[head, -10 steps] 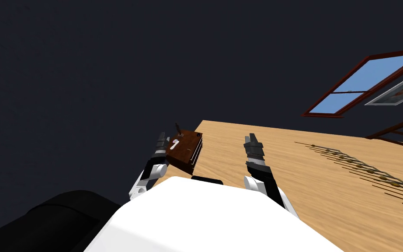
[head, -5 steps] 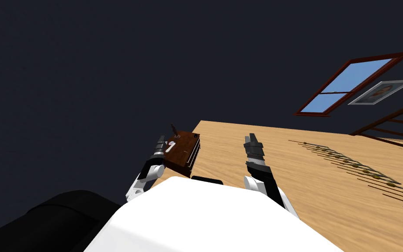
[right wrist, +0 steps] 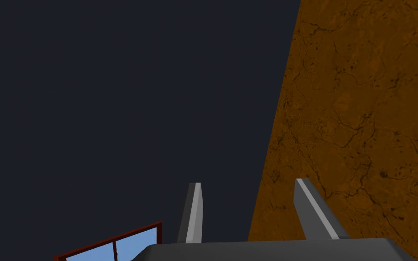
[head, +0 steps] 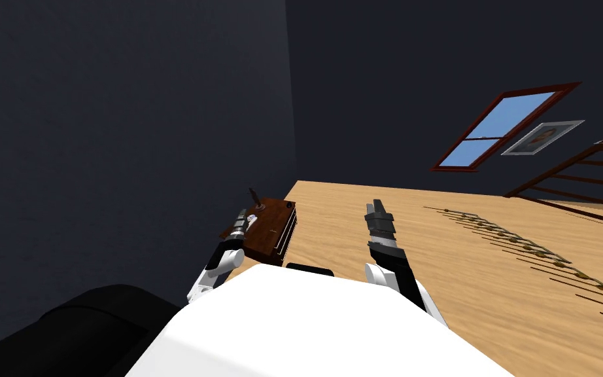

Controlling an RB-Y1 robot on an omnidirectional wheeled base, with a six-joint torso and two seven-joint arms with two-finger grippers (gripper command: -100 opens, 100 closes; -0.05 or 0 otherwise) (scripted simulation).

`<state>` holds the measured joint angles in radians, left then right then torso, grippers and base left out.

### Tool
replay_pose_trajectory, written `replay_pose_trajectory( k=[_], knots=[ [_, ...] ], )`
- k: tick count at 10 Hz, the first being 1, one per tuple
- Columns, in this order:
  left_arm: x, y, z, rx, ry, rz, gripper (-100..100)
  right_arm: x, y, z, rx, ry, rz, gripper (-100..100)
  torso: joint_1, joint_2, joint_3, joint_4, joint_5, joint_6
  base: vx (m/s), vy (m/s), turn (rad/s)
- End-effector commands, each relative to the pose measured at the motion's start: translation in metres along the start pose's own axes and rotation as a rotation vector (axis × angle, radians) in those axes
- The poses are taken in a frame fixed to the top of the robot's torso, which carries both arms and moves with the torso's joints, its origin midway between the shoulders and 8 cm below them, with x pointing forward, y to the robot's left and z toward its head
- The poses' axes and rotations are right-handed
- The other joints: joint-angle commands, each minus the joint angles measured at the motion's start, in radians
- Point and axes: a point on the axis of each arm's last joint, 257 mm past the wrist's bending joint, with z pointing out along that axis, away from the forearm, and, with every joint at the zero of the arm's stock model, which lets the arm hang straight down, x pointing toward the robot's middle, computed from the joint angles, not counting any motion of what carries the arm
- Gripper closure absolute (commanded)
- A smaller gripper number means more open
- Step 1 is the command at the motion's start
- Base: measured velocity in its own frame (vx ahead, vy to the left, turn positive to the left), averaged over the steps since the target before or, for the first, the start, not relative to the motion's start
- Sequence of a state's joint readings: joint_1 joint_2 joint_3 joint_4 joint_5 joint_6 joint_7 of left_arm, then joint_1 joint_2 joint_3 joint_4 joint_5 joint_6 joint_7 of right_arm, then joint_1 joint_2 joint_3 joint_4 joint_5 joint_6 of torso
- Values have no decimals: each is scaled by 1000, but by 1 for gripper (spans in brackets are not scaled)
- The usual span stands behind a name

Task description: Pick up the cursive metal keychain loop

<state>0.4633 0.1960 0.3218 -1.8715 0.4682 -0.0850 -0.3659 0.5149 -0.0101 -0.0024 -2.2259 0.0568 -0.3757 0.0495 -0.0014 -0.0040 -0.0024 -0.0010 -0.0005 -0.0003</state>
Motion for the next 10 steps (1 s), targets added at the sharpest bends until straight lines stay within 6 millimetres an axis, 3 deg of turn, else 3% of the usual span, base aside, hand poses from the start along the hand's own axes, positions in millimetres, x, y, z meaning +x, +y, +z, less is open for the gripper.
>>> replay_pose_trajectory(
  k=[1, 2, 3, 4, 5, 6, 7, 8, 9, 10],
  knots=[
    [-10, 37, -7, -97, -4, 36, -100, 0, 0, 0, 0, 0, 0, 0, 0, 0, 0, 0, 0, 0, 98, -37, -105],
    [-10, 37, -7, -98, -4, 39, -100, 0, 0, 0, 0, 0, 0, 0, -1, -1, -1, 0, 0, 0, 88, -40, -64],
    [-17, 60, -12, -166, -1, 69, -100, 0, 0, 0, 0, 0, 0, 0, -1, -1, -1, 0, 0, 0, 96, -45, -118],
    [-18, 70, -14, -184, -2, 70, -100, 0, 0, 0, 0, 0, 0, 0, -2, -2, -1, 0, 0, 0, 91, -27, -64],
    [-25, 97, -22, -259, 1, 97, -100, 0, 0, 0, 0, 0, 0, 0, 0, -1, -1, 0, 0, 0, 123, -24, -126],
    [-25, 103, -24, -274, 3, 99, -100, 0, 0, 0, 0, 0, 0, 0, 0, -3, -2, -1, 0, 0, 96, -15, -67],
    [-32, 131, -35, -346, 4, 117, -100, 0, 0, 0, 0, 0, 0, 0, 0, -2, -1, 0, 0, 0, 89, -14, -164],
    [-31, 137, -38, -366, 14, 126, -100, 0, 0, 0, 0, 0, 0, 0, 0, -1, -1, 0, 0, 0, 76, -19, -66],
    [-39, 167, -52, -444, 19, 145, -100, 0, 0, 0, 0, 0, 0, 0, 0, -1, 0, 0, 0, 0, 133, -29, -139],
    [-37, 171, -55, -460, 28, 151, -100, 0, 0, 0, 0, 0, 0, 0, -1, -3, -2, -1, 0, 0, 119, -4, -63]
  ],
)
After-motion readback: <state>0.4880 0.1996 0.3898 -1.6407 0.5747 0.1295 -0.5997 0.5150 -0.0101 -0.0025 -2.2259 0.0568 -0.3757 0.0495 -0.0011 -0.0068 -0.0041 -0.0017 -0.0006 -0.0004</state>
